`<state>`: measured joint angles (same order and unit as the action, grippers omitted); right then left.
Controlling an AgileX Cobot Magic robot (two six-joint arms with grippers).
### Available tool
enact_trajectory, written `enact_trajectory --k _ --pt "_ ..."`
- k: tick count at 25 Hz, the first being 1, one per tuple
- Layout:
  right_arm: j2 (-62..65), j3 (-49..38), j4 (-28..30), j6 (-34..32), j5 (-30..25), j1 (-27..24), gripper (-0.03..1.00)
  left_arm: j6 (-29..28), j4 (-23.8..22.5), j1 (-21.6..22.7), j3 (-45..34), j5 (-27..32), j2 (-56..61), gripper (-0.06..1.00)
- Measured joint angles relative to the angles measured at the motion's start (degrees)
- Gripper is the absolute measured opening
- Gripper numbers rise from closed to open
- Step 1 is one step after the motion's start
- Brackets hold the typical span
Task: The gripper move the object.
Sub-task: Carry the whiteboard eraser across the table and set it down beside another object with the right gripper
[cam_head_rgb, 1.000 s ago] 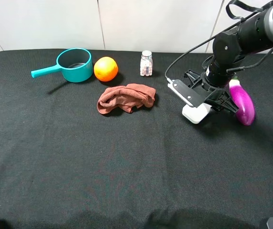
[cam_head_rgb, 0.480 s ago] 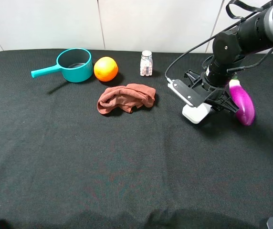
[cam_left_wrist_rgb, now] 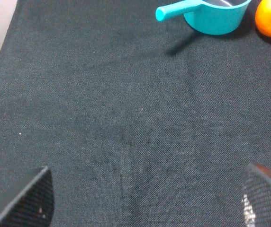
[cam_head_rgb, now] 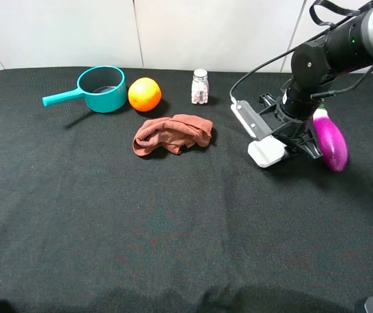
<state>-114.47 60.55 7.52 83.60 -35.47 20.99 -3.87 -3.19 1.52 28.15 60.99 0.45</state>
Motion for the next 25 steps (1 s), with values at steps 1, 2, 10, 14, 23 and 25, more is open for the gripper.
enact_trajectory --k 1,2,10,14,23,25 --pt "0.00 0.00 -0.05 -1.85 -0.06 -0.04 0.47 0.00 0.00 0.00 0.00 0.00 0.00 0.83" --pt "0.00 0.00 -0.12 -3.29 -0.18 -0.04 0.47 0.00 0.00 0.00 0.00 0.00 0.00 0.83" --pt "1.41 -0.14 -4.03 -9.21 -1.33 -0.18 0.47 0.00 0.00 0.00 0.00 0.00 0.00 0.83" --pt "3.38 -0.14 -4.47 -12.68 -1.76 -0.18 0.47 0.00 0.00 0.00 0.00 0.00 0.00 0.83" --pt "4.93 -0.26 -4.70 -21.98 -3.63 -0.18 0.47 0.00 0.00 0.00 0.00 0.00 0.00 0.83" --pt "5.30 -0.26 -4.70 -23.76 -4.23 -0.18 0.47 0.00 0.00 0.00 0.00 0.00 0.00 0.83"
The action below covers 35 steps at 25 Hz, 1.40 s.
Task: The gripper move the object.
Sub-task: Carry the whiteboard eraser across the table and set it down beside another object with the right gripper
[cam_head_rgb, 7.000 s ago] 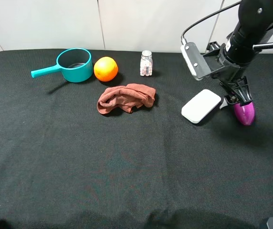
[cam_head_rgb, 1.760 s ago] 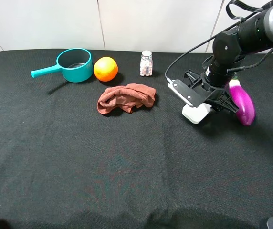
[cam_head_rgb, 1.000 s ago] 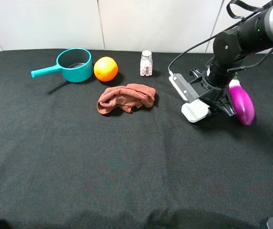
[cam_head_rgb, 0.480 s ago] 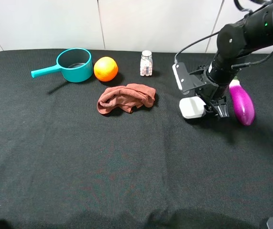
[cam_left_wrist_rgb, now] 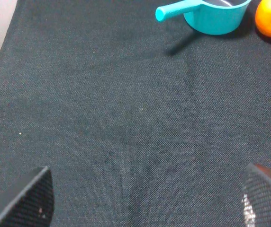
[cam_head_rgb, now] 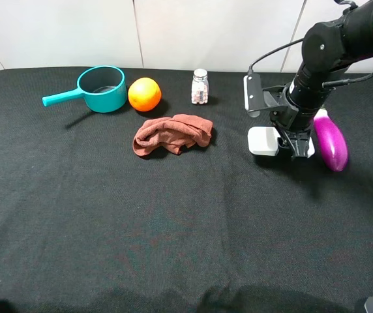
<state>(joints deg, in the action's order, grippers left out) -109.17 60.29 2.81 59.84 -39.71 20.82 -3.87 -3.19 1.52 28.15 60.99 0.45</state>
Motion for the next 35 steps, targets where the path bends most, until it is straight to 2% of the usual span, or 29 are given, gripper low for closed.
enact_trajectory --k 9,17,23,35 --pt "3.37 0.00 -0.21 -6.71 -2.20 0.00 0.46 0.00 0.00 0.00 0.00 0.00 0.00 0.83" --pt "5.97 0.00 -0.21 -16.32 -3.71 0.00 0.46 0.00 0.00 0.00 0.00 0.00 0.00 0.83" --pt "8.91 0.00 -0.21 -24.87 -5.32 0.00 0.46 0.00 0.00 0.00 0.00 0.00 0.00 0.83" --pt "13.29 0.00 -0.74 -47.17 -11.75 0.00 0.46 0.00 0.00 0.00 0.00 0.00 0.00 0.83"
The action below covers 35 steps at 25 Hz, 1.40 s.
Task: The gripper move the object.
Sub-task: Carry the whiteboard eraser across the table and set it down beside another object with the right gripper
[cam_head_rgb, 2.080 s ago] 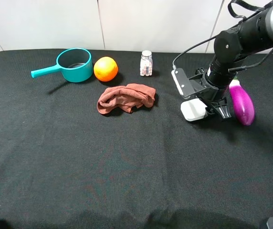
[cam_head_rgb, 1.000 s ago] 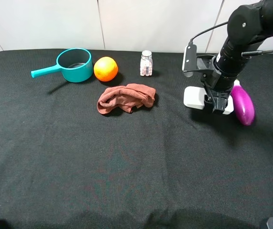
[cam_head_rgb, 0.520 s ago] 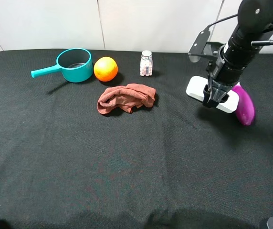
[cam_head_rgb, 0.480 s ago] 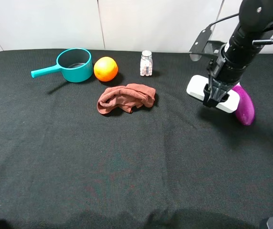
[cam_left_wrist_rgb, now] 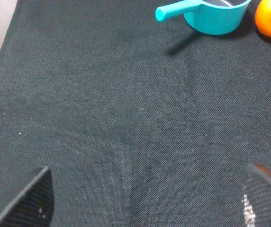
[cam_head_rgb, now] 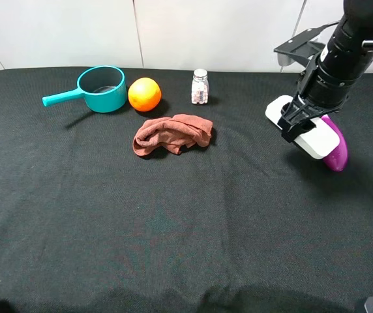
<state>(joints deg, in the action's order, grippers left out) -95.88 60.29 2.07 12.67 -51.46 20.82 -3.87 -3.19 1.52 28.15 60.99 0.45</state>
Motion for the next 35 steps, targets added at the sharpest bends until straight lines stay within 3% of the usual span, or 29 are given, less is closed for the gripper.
enact_trajectory --k 8,22,35 --pt "1.72 0.00 -3.03 -10.72 -5.40 0.00 0.46 0.00 0.00 0.00 0.00 0.00 0.00 0.83" --pt "1.72 0.00 -7.61 -12.32 -6.38 1.87 0.46 0.00 0.00 0.00 0.00 0.00 0.00 0.83" --pt "1.72 0.00 -7.76 -14.22 -3.88 11.31 0.46 0.00 0.00 0.00 0.00 0.00 0.00 0.83"
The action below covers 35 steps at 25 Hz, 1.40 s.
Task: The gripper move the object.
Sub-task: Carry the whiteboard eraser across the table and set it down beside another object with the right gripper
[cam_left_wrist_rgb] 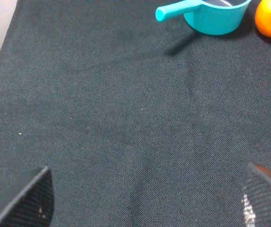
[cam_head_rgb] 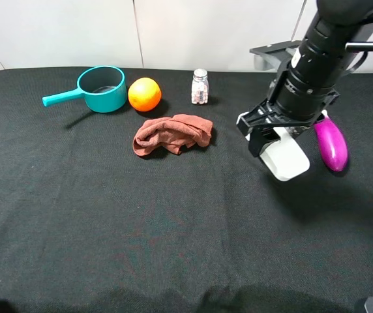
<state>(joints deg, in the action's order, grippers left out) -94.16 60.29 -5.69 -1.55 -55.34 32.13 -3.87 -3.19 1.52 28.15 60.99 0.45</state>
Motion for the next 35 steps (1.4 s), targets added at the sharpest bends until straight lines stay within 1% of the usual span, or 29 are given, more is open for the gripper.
enact_trajectory --k 8,14,17,20,24,30,35 --pt "0.00 0.00 0.00 0.00 1.88 4.69 0.46 0.00 0.00 0.00 0.00 0.00 0.00 0.83" --pt "0.00 0.39 0.00 0.08 3.17 6.15 0.46 0.00 0.00 0.00 0.00 0.00 0.00 0.83" --pt "-0.12 2.84 1.16 0.19 3.09 7.22 0.46 0.00 0.00 0.00 0.00 0.00 0.00 0.83" --pt "-1.36 6.80 3.02 0.19 1.75 8.79 0.46 0.00 0.00 0.00 0.00 0.00 0.00 0.83" --pt "-6.29 12.56 4.06 0.25 -1.90 10.76 0.46 0.00 0.00 0.00 0.00 0.00 0.00 0.83" --pt "-12.51 20.86 4.79 4.42 -5.46 13.54 0.46 0.00 0.00 0.00 0.00 0.00 0.00 0.83" --pt "-15.64 24.10 4.66 7.25 -6.12 15.36 0.46 0.00 0.00 0.00 0.00 0.00 0.00 0.83"
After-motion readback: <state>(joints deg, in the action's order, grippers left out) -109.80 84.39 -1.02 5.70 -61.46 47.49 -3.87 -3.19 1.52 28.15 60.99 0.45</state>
